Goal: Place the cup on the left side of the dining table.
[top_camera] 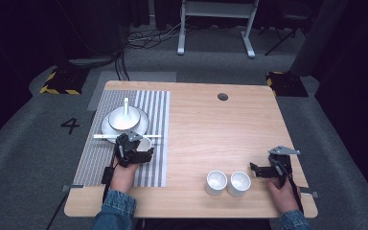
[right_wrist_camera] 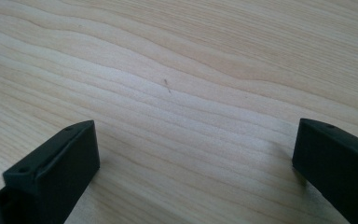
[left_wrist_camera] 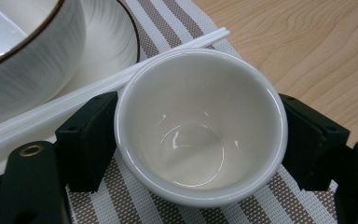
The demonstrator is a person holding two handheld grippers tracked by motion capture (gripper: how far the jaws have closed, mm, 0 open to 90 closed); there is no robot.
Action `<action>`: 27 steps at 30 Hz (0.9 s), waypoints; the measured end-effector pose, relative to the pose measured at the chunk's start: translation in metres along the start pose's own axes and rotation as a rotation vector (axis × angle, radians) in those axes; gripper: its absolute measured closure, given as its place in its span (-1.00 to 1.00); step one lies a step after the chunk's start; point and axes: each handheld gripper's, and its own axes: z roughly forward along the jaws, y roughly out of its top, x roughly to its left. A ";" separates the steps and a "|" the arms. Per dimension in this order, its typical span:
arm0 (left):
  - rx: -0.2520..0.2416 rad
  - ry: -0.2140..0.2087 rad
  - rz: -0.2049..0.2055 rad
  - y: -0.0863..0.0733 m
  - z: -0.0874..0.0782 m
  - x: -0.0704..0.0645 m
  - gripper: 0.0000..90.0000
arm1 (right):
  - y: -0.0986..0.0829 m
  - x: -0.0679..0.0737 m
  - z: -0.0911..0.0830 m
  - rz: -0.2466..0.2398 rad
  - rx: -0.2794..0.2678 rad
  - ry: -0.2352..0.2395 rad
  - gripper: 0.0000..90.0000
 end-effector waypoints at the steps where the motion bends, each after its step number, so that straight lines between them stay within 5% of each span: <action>1: -0.021 0.009 -0.003 0.000 -0.005 0.000 -0.56 | 0.000 0.000 0.000 0.000 0.000 0.000 -0.99; 17: -0.083 0.024 -0.003 -0.003 -0.040 -0.006 -0.60 | 0.000 0.000 0.000 0.000 0.001 0.003 -0.99; 27: -0.088 0.011 0.032 -0.012 -0.068 -0.016 -0.60 | 0.001 0.000 0.000 -0.002 0.002 0.004 -0.99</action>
